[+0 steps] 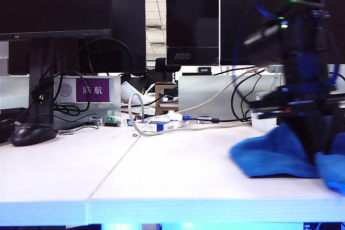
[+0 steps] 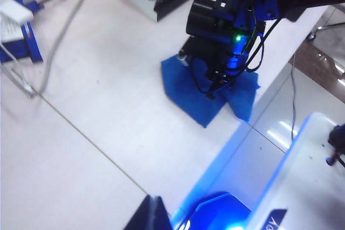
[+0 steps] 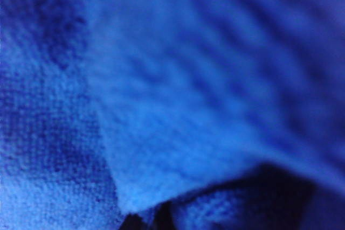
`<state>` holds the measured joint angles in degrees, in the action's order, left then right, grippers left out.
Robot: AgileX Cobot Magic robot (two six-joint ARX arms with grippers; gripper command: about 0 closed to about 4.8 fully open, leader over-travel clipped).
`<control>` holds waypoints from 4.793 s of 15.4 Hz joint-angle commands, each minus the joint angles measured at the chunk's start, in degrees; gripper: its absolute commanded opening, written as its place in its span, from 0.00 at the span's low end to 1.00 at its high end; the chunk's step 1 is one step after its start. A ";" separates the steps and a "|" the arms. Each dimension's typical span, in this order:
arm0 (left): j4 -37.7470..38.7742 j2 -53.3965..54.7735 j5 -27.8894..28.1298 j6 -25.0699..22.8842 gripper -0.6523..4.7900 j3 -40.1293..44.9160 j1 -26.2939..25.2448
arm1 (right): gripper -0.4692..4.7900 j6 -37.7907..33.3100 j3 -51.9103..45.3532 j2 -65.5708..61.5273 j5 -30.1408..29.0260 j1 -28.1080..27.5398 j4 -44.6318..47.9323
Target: Wipe the table from right to left using the rag.
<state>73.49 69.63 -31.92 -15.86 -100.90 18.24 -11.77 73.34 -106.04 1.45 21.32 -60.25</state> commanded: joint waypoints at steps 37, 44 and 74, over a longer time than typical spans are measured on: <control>-0.07 -3.58 2.75 -1.09 0.11 -0.42 0.02 | 0.08 -11.17 25.24 -18.64 -10.56 25.44 12.31; 0.17 -3.61 2.75 -0.63 0.11 -0.42 0.02 | 0.08 -11.15 34.77 -24.63 -12.17 29.24 11.98; 0.24 -4.37 2.80 -0.02 0.11 -0.42 0.02 | 0.08 -12.22 58.49 -40.96 -18.03 38.27 15.28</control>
<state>74.17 65.54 -28.97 -15.84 -100.92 18.24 -23.81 131.92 -146.91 -16.64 59.42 -41.50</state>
